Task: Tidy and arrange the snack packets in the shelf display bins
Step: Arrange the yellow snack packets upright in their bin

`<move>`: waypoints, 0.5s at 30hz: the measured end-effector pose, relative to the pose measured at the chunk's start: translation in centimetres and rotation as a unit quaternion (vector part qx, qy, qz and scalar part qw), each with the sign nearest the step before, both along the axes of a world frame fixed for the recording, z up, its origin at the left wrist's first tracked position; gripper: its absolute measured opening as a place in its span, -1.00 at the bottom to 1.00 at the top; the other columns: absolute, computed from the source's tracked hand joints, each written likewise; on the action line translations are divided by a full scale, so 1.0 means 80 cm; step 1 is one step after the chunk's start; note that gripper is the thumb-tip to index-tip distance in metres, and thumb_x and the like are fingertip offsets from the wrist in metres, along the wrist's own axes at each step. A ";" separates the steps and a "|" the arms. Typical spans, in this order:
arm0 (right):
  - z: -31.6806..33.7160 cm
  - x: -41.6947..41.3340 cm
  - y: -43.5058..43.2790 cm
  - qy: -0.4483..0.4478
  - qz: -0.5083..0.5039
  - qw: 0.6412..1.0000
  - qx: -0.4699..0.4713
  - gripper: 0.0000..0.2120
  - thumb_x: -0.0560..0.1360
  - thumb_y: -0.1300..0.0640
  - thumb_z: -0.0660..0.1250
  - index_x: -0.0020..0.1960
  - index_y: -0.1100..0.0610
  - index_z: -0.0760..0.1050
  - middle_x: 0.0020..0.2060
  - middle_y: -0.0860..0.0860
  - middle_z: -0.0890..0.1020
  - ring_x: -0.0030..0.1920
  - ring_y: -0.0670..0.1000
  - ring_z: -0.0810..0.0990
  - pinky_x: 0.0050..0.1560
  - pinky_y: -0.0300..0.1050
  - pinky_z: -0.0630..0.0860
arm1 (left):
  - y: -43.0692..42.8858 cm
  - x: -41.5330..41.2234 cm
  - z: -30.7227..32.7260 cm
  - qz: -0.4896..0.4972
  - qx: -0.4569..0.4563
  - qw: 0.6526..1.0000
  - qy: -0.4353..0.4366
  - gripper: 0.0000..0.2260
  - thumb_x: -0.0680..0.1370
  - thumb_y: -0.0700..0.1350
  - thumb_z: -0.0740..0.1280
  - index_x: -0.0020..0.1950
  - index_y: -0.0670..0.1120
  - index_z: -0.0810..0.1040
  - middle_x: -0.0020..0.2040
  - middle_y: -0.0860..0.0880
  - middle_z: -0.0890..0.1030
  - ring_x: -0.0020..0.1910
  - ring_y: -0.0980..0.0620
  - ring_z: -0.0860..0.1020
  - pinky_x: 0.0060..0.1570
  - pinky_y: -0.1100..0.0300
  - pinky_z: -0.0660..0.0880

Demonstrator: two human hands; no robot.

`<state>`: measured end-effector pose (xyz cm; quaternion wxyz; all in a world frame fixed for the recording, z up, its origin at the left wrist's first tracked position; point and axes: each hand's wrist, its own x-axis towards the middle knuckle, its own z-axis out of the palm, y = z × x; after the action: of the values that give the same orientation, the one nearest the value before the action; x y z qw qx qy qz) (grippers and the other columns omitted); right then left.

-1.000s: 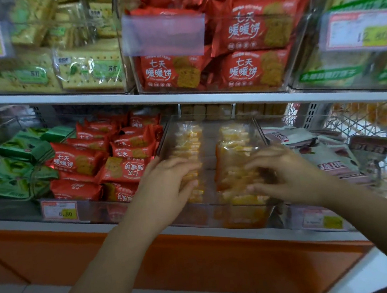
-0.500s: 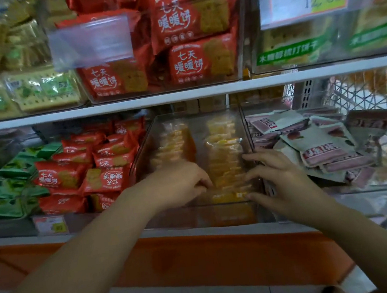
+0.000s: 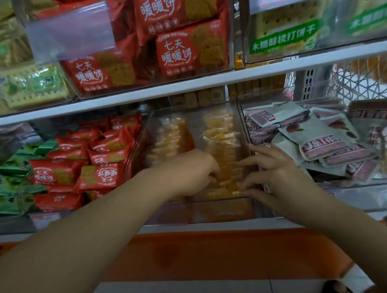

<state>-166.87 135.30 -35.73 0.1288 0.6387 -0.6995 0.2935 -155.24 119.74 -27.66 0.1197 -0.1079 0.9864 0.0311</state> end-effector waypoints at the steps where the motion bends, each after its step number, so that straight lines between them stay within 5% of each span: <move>1: 0.000 0.000 0.000 0.001 -0.004 1.000 -0.001 -0.92 0.33 0.03 0.37 -0.24 -0.02 0.64 0.02 0.04 0.64 0.27 0.25 0.46 0.14 0.41 0.39 | 0.001 -0.003 0.000 0.005 -0.001 1.000 0.005 -0.80 0.59 -0.14 0.23 0.14 -0.04 0.60 -0.05 0.00 0.60 -0.07 0.05 0.55 -0.09 0.20 0.45; 7: -0.002 0.005 0.001 0.005 -0.021 0.999 -0.029 -0.91 0.34 0.06 0.37 -0.25 0.03 0.64 0.02 0.11 0.60 0.23 0.24 0.48 0.19 0.23 0.41 | 0.007 0.001 -0.006 0.028 0.013 0.996 0.081 -0.82 0.62 -0.16 0.20 0.11 -0.08 0.58 -0.12 0.05 0.49 -0.16 0.11 0.45 -0.34 0.31 0.26; 15: -0.003 0.001 0.000 -0.003 -0.019 0.999 -0.033 -0.92 0.33 0.06 0.40 -0.23 0.05 0.65 -0.07 0.08 0.55 0.17 0.16 0.46 0.13 0.16 0.45 | 0.010 0.009 -0.011 0.043 0.097 0.974 0.198 -0.79 0.62 -0.14 0.19 0.15 -0.03 0.59 -0.19 0.12 0.51 -0.31 0.25 0.41 -0.36 0.50 0.29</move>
<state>-166.80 135.32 -35.99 0.1533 0.6193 -0.7022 0.3161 -154.54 120.55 -28.57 -0.0696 -0.1295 0.9773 0.1528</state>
